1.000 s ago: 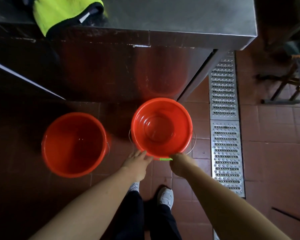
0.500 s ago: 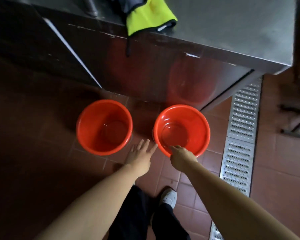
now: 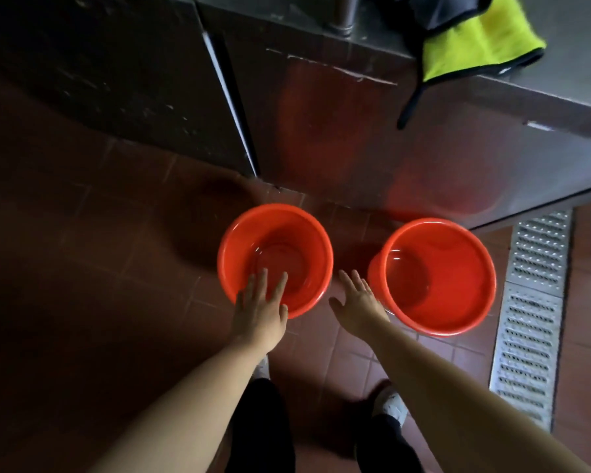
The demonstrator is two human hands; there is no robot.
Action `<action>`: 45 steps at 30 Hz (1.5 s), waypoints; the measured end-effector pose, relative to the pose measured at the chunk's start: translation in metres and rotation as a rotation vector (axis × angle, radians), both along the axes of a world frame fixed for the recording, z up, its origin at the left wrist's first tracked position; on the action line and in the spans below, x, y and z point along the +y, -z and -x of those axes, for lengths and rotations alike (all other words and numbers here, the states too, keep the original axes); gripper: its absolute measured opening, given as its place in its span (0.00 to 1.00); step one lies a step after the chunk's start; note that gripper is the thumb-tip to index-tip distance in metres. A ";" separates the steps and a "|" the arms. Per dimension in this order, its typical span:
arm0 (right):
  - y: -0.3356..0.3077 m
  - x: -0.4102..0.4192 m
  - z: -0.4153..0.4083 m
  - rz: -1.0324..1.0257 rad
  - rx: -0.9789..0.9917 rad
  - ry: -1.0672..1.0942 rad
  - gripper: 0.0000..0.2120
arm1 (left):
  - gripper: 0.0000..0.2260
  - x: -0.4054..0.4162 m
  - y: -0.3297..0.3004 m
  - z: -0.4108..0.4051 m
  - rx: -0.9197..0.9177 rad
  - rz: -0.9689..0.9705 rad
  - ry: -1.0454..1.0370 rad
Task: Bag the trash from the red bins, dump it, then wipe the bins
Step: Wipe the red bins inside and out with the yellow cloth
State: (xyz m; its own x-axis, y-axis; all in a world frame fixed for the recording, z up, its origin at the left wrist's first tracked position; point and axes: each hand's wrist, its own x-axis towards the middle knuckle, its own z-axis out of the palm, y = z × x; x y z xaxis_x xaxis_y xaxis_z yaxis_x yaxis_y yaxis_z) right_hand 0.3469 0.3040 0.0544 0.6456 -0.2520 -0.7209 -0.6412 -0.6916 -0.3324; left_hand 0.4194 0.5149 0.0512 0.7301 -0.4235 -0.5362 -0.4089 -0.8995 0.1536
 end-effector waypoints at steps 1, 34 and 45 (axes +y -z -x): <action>0.002 0.011 -0.008 -0.032 -0.008 0.082 0.35 | 0.31 0.013 0.003 -0.010 0.025 0.005 -0.028; 0.137 -0.020 -0.064 -0.623 0.085 1.373 0.36 | 0.38 0.077 0.138 -0.218 0.756 0.438 -1.255; -0.113 -0.043 -0.032 -0.545 -0.006 1.366 0.34 | 0.36 0.044 -0.103 -0.181 0.758 0.466 -1.146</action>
